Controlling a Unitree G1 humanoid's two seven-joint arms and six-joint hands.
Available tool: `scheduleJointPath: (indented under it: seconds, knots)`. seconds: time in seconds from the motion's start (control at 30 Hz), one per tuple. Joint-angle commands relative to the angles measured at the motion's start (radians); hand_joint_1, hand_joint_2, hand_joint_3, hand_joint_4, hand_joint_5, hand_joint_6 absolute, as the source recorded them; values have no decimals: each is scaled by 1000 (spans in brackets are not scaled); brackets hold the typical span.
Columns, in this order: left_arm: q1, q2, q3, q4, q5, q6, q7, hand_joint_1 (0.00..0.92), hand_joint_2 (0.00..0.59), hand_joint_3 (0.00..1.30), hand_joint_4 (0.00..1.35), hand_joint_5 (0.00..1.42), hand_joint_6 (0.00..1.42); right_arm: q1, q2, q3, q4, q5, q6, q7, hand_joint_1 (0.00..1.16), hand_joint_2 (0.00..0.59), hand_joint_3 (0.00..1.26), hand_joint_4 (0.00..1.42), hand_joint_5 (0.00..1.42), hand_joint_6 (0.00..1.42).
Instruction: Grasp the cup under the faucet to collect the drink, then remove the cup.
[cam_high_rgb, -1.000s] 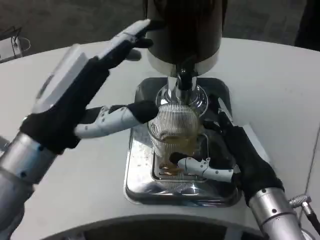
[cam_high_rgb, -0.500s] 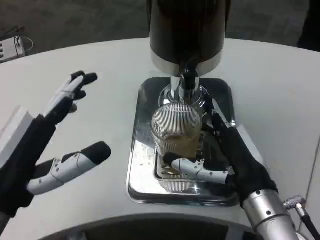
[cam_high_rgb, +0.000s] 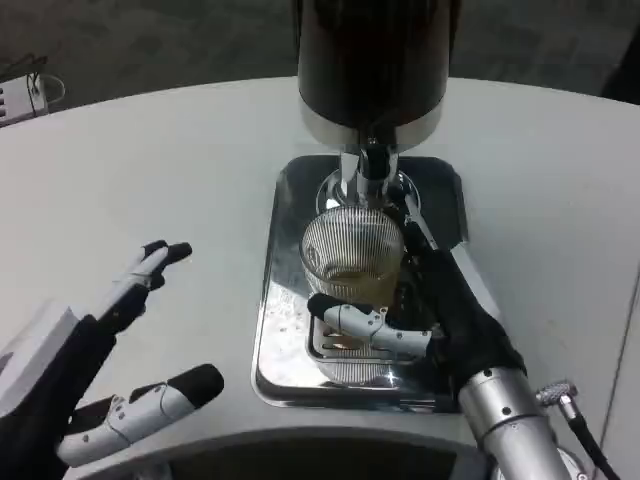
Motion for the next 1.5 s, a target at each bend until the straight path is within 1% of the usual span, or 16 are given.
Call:
scheduleJointPath:
  seconds: [0.03,0.3,0.43,0.6,0.8,0.87,1.03,1.1,1.13,1.2,1.23,1.3,1.37,1.4,1.5]
  knots:
    - [42,16,-14,-20,29,11,-18,0,60,100,0,112,199,-19,27,3,61,12,-41,-25,865,188,0,63,159,159]
    - [59,23,-9,-23,33,23,-30,0,60,99,0,107,199,-49,49,10,120,1,-78,-66,864,186,1,74,159,159]
    - [59,30,-14,-18,31,31,-41,0,61,99,0,103,199,-57,62,20,139,-25,-96,-115,877,183,21,95,179,161]
    - [56,37,-21,-17,30,42,-54,0,62,99,0,108,199,-56,81,27,155,-41,-99,-157,887,192,61,127,215,184]
    - [57,40,-31,-16,28,47,-60,0,63,105,0,111,199,-44,99,36,170,-63,-106,-212,911,189,164,241,325,273]
    - [58,40,-34,-18,29,48,-62,0,64,106,0,111,200,-42,104,40,172,-73,-106,-229,923,190,223,302,376,332]
    - [56,43,-39,-24,27,52,-65,0,64,108,0,112,202,-39,124,55,189,-111,-100,-295,948,202,307,394,473,413]
    - [54,45,-39,-27,24,56,-67,0,64,108,0,112,202,-36,134,62,193,-128,-96,-323,971,207,385,474,555,488]
    - [53,46,-39,-28,24,57,-68,0,64,108,0,112,202,-34,140,65,194,-137,-94,-338,970,213,416,515,612,538]
    - [54,49,-36,-29,21,58,-71,0,64,108,3,112,203,-28,153,69,199,-152,-97,-371,961,223,452,575,684,615]
    - [55,49,-35,-30,19,58,-72,0,57,108,7,112,203,-22,162,71,199,-161,-99,-393,946,238,489,625,745,672]
    - [56,52,-31,-30,16,56,-73,0,56,108,8,112,204,-14,175,75,199,-171,-100,-432,942,247,530,675,822,753]
    - [57,54,-27,-27,11,52,-73,0,55,108,9,113,204,-8,180,80,199,-174,-101,-455,934,258,599,770,944,903]
    - [57,55,-26,-25,9,50,-72,0,55,108,9,115,204,-5,181,83,197,-174,-102,-464,933,260,618,794,970,946]
    - [57,57,-25,-17,2,44,-71,0,55,111,10,119,204,9,183,90,186,-170,-109,-484,919,257,705,910,1127,1159]
